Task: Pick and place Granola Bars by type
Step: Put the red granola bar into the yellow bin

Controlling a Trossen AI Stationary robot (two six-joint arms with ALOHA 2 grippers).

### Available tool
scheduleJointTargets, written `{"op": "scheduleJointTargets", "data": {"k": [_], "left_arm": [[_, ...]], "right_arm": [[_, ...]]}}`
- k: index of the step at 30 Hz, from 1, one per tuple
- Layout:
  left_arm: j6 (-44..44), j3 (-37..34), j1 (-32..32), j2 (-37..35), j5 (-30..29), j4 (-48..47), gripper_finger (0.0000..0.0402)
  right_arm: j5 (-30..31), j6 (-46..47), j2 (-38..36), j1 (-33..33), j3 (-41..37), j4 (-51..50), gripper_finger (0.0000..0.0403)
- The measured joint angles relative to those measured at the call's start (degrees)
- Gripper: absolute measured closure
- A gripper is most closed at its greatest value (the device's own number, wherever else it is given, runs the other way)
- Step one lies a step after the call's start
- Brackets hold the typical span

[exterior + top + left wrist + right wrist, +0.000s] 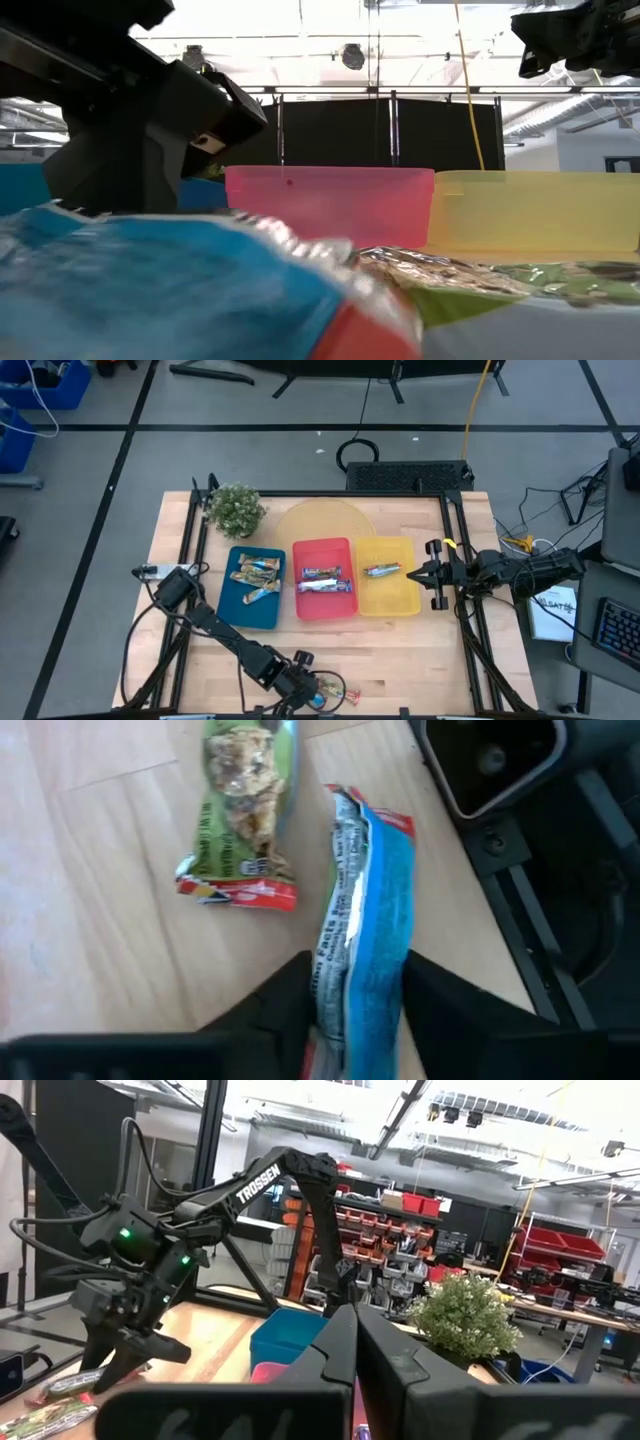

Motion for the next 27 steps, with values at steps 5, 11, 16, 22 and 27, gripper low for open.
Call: {"op": "scheduleJointTargets", "data": {"k": [5,11,16,22,27], "left_arm": [[-1.50,0.00,0.76,0.01,2.06,-0.18,0.0337],[-0.20,-0.21,1.85,-2.03,3.25,-1.56,0.0348],[3.24,2.58,4.08,-7.12,2.64,-6.87,0.0318],[8.09,7.93,9.59,-11.07,-2.64,-15.57,0.0335],[13.44,12.23,16.44,-11.26,-3.80,-18.44,0.0391]], "right_arm": [[0.00,0.02,-0.02,0.00,0.00,0.00,0.0403],[-0.01,0.02,-0.02,0.01,0.00,0.00,0.0403],[-0.02,0.02,0.00,0.01,0.00,0.04,0.0403],[0.00,-0.07,0.00,0.02,0.00,0.29,0.0403],[0.00,-0.04,0.02,0.00,0.00,0.40,0.0403]]}}
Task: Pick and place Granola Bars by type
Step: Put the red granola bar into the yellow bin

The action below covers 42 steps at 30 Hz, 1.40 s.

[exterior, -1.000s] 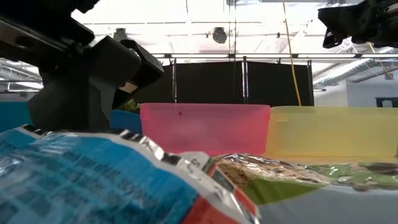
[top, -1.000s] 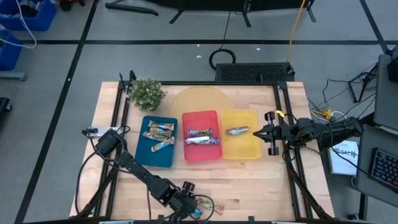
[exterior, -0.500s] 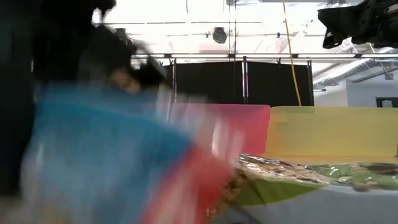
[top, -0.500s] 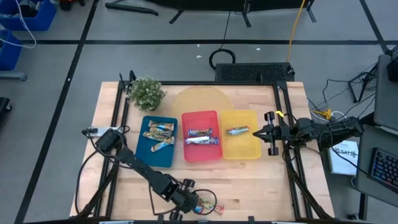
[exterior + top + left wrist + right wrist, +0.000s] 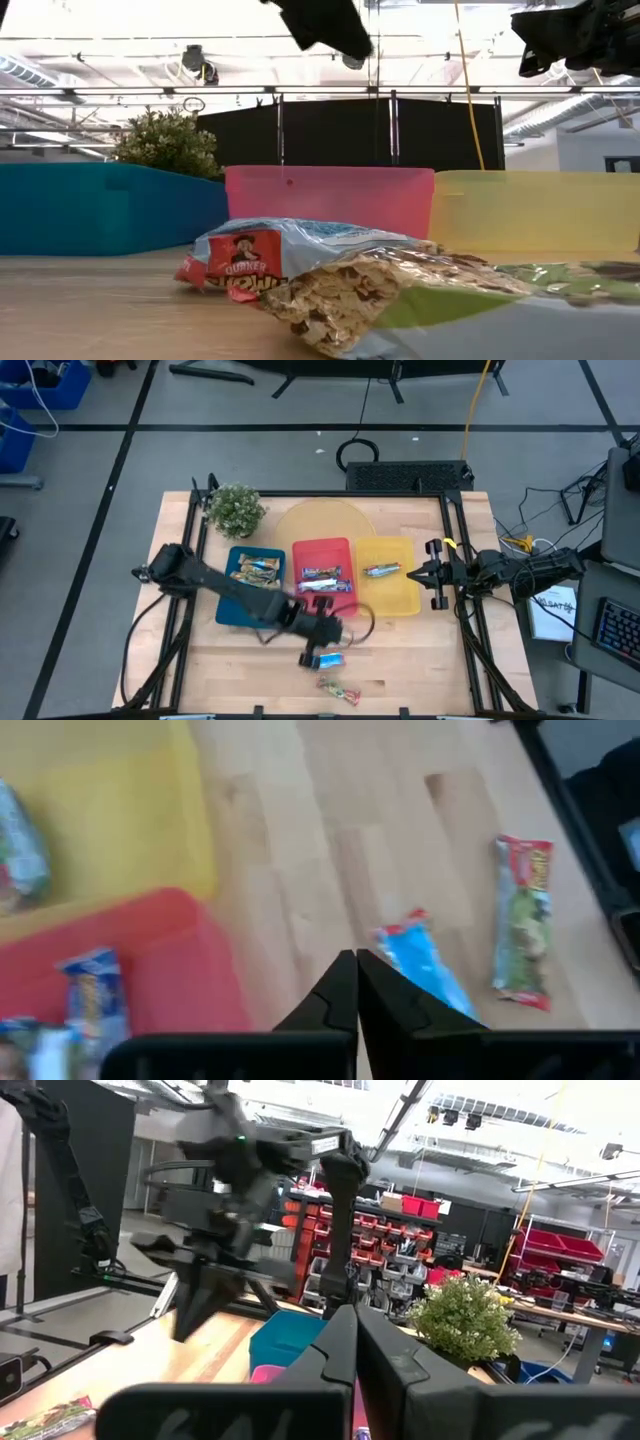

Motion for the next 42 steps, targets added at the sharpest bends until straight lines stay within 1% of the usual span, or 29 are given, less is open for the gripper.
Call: {"op": "scheduleJointTargets", "data": {"k": [2,4,6,7,10,12,13,16,19,21,25,28,29,31,33,36,37,39,42], "left_arm": [[1.54,0.08,1.69,-0.04,1.01,0.05,0.0395],[3.03,0.08,2.45,0.02,3.36,-1.21,0.0387],[6.69,0.08,2.17,0.02,4.98,-2.91,0.0383],[8.58,0.08,1.48,0.02,4.51,-4.33,0.0387],[9.29,-0.26,-1.47,-0.69,1.42,-6.43,0.0396],[8.11,-1.40,-3.10,-2.39,-0.62,-5.27,0.0397],[7.96,-2.36,-3.95,-3.76,-1.86,-3.86,0.0398],[6.52,-7.79,-6.74,-8.78,-8.15,0.60,0.0398],[4.79,-15.75,-9.51,-15.69,-13.79,8.23,0.0399],[2.89,-21.57,-10.62,-20.30,-17.41,12.44,0.0398],[0.45,-32.90,-10.82,-27.63,-21.17,20.18,0.0398],[-0.20,-38.81,-10.92,-32.62,-24.06,26.71,0.0397],[-0.35,-40.23,-11.06,-33.98,-25.48,29.34,0.0397],[1.02,-43.09,-11.68,-36.46,-29.36,36.26,0.0397],[4.75,-45.94,-12.75,-38.71,-33.29,42.29,0.0397],[9.68,-50.21,-13.80,-41.08,-37.17,50.89,0.0397],[10.11,-51.42,-13.86,-41.76,-38.24,53.57,0.0397],[10.51,-52.89,-13.50,-42.90,-38.88,58.26,0.0397],[13.81,-54.72,-13.02,-43.58,-38.94,61.14,0.0397]], "right_arm": [[-0.02,0.02,0.00,0.01,0.00,-0.13,0.0403],[-0.02,0.40,0.08,0.02,0.00,-0.53,0.0403],[-0.09,1.02,0.24,0.01,0.00,-1.52,0.0403],[-0.16,1.33,0.45,0.02,0.00,-2.14,0.0403],[-2.45,3.17,1.96,0.00,0.00,-2.45,0.0403],[-5.49,4.87,4.08,0.08,0.00,-0.89,0.0403],[-6.00,5.90,5.40,0.26,0.00,0.62,0.0403],[-4.79,7.59,11.22,1.56,0.14,7.24,0.0403],[-1.73,8.13,19.04,4.23,2.27,9.42,0.0403],[1.36,8.47,25.44,6.64,5.39,9.45,0.0403],[8.24,8.18,42.15,12.04,14.53,9.31,0.0403],[14.56,8.41,54.67,14.20,22.38,6.69,0.0403],[15.12,8.46,57.92,14.52,25.07,5.38,0.0403],[13.37,9.19,63.80,14.71,31.02,0.09,0.0403],[10.13,11.99,69.41,14.78,38.05,-8.29,0.0403],[5.91,14.16,76.86,15.46,48.12,-21.01,0.0403],[4.76,13.45,78.82,16.02,50.55,-23.11,0.0403],[4.66,11.56,81.88,17.52,53.44,-24.22,0.0401],[5.85,10.49,84.45,19.27,55.46,-24.10,0.0384]]}}
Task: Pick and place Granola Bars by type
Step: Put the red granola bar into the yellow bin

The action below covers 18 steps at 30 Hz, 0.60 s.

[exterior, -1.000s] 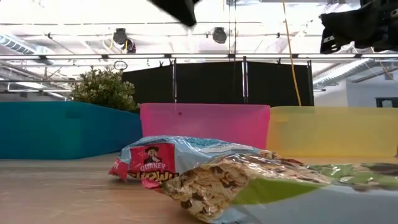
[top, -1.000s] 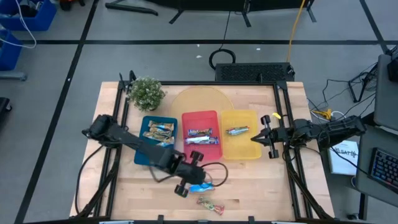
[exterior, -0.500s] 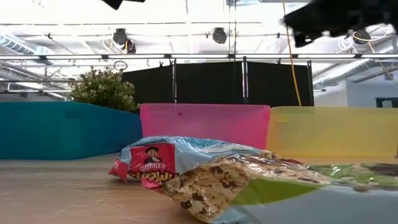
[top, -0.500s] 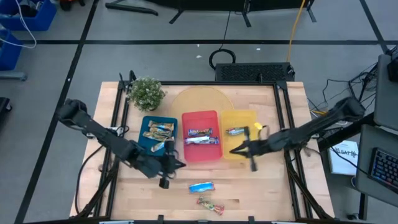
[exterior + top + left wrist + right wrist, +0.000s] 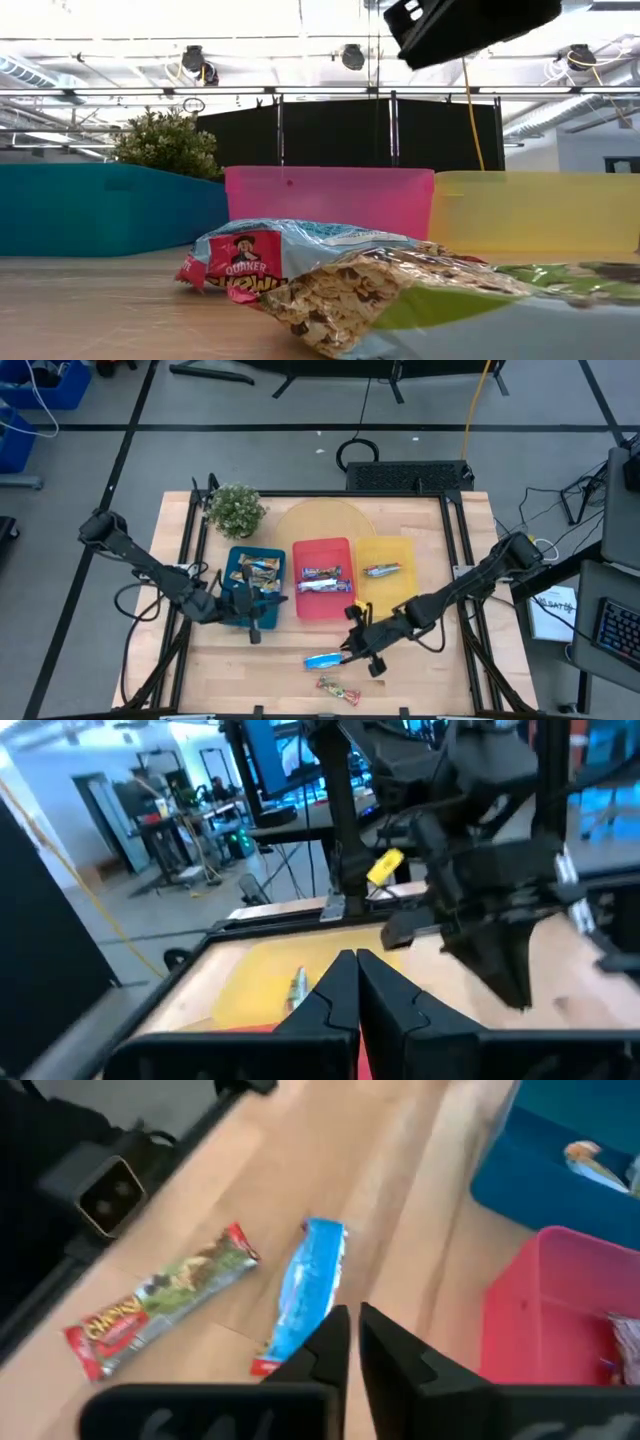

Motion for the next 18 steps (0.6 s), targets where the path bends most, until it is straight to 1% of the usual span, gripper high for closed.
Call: {"op": "scheduleJointTargets", "data": {"k": [2,5,6,8,10,12,13,14,18], "left_arm": [[2.74,-1.31,0.72,0.08,0.21,1.78,0.0396],[2.96,-2.32,2.50,0.00,1.81,2.72,0.0396],[2.47,-2.74,3.05,0.03,2.21,2.54,0.0396],[1.44,-3.41,3.88,0.09,3.05,2.32,0.0396],[0.51,-4.17,4.56,0.04,3.13,2.55,0.0396],[-0.40,-5.22,4.96,0.05,3.20,2.47,0.0396],[-0.51,-5.72,5.17,0.07,3.24,2.26,0.0396],[-0.52,-6.13,5.19,0.09,3.24,2.28,0.0396],[-0.20,-6.79,5.54,0.09,3.28,2.35,0.0396]], "right_arm": [[1.55,0.06,1.00,0.71,0.29,0.62,0.0361],[9.20,1.58,2.70,2.45,0.32,1.83,0.0313],[10.82,2.13,3.10,2.96,0.32,1.66,0.0296],[11.82,4.67,3.24,3.90,0.31,1.35,0.0264],[12.00,9.91,3.21,4.75,0.32,1.87,0.0242],[11.42,15.79,3.04,5.97,0.34,1.67,0.0233],[10.08,18.41,3.00,6.61,0.56,1.56,0.0232],[8.91,20.90,3.00,7.44,0.88,1.67,0.0233],[8.07,29.35,4.22,10.51,2.19,1.99,0.0247]]}}
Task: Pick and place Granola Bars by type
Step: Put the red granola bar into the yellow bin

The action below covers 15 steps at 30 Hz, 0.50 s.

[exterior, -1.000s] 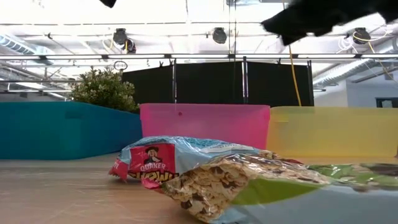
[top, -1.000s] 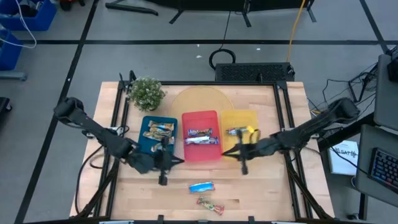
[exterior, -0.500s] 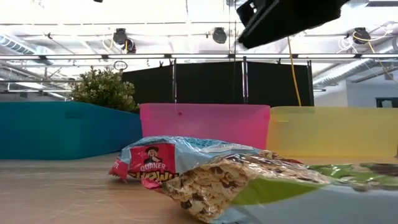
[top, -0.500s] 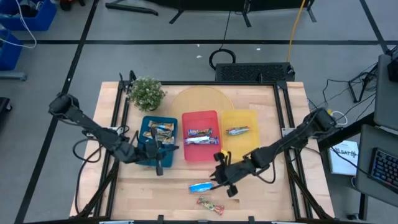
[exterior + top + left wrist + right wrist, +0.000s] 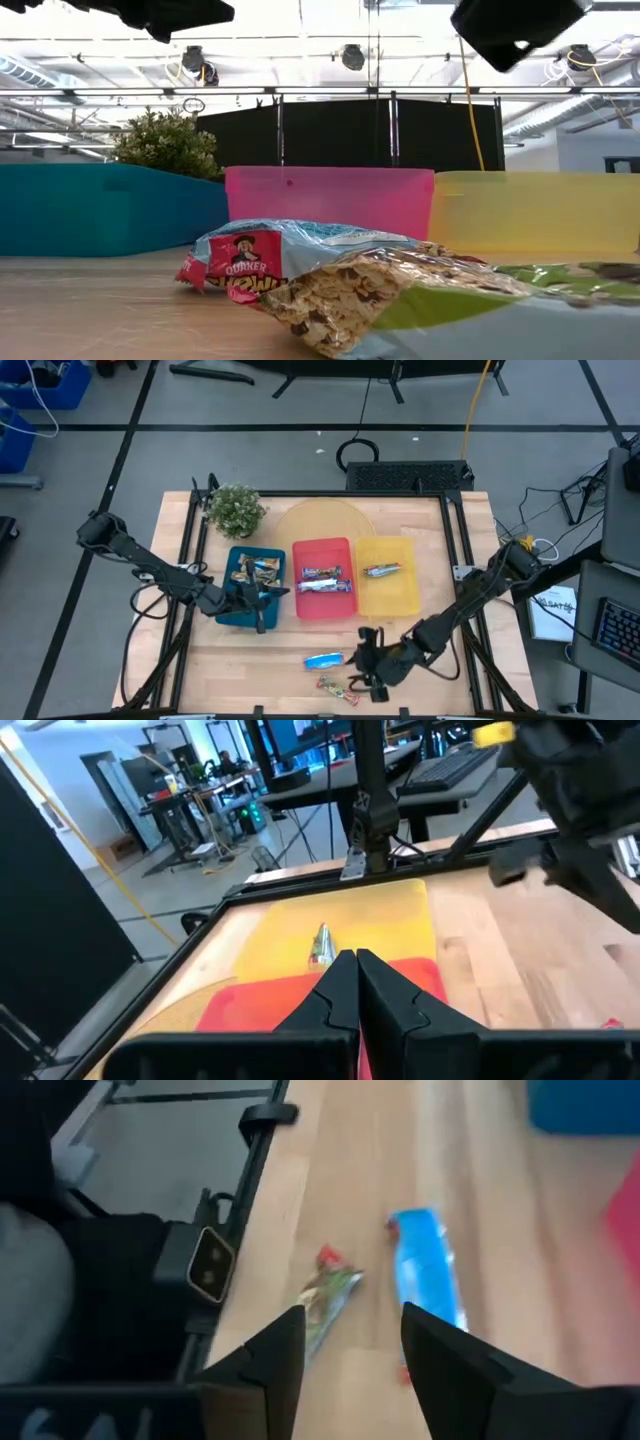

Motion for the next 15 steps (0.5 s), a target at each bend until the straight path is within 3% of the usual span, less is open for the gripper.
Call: {"op": "scheduleJointTargets", "data": {"k": [7,15], "left_arm": [[0.72,0.28,0.00,0.00,-0.01,0.83,0.0396],[1.59,0.28,0.00,0.00,0.35,0.91,0.0396]], "right_arm": [[-4.57,6.97,7.72,3.87,7.99,-2.77,0.0256],[-8.14,11.44,14.45,3.31,15.60,-13.25,0.0212]]}}
